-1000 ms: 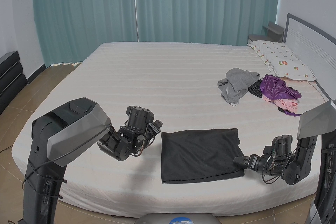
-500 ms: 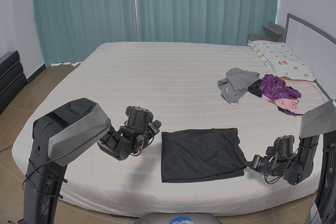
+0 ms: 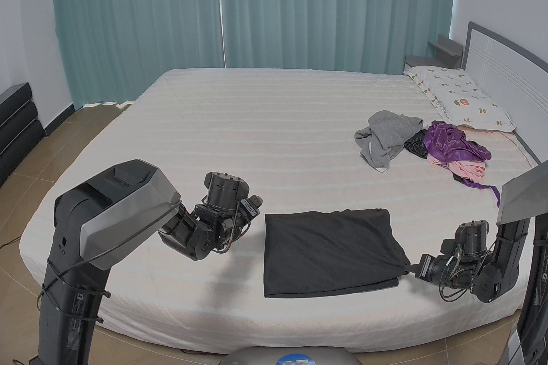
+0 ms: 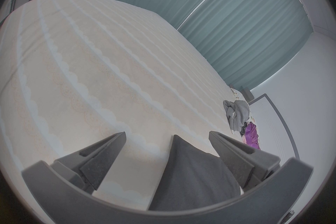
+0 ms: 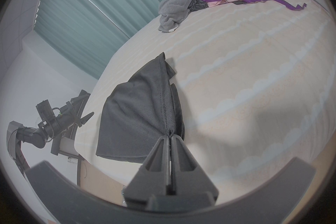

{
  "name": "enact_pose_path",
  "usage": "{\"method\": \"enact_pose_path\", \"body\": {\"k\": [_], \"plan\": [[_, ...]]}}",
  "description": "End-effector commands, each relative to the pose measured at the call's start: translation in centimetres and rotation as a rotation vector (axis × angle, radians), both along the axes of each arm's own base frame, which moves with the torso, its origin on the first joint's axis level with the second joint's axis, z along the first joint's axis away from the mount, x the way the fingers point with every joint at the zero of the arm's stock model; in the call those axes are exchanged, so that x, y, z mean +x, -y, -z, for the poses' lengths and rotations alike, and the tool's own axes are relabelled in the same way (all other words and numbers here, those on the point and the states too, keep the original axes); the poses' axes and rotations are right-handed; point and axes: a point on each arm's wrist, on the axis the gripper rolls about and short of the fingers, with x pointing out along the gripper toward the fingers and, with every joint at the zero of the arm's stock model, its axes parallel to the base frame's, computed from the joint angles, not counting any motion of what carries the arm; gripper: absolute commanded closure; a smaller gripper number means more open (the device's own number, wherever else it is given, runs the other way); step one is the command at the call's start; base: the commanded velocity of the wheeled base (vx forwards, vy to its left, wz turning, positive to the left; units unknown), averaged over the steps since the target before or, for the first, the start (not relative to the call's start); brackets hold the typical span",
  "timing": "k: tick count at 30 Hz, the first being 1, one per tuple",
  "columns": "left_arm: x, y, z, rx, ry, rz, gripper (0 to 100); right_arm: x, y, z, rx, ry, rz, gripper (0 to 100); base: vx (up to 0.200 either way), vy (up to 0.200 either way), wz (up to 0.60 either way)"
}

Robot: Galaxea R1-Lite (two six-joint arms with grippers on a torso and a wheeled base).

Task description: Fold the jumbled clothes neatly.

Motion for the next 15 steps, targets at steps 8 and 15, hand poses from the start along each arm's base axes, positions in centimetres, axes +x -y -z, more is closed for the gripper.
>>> {"method": "enact_pose_path", "body": {"k": [8,15], "plan": [[0.1,0.0,0.2,0.002,-0.003,0.000,0,0.0,0.0,0.9,-0.041,-0.006,-0.035,0,0.000,0.000,0.00],[0.0,0.2,0.3,0.002,0.002,0.003,0,4.5,-0.2,0.7,0.013,0.109,0.019,0,0.000,0.000,0.00]]}}
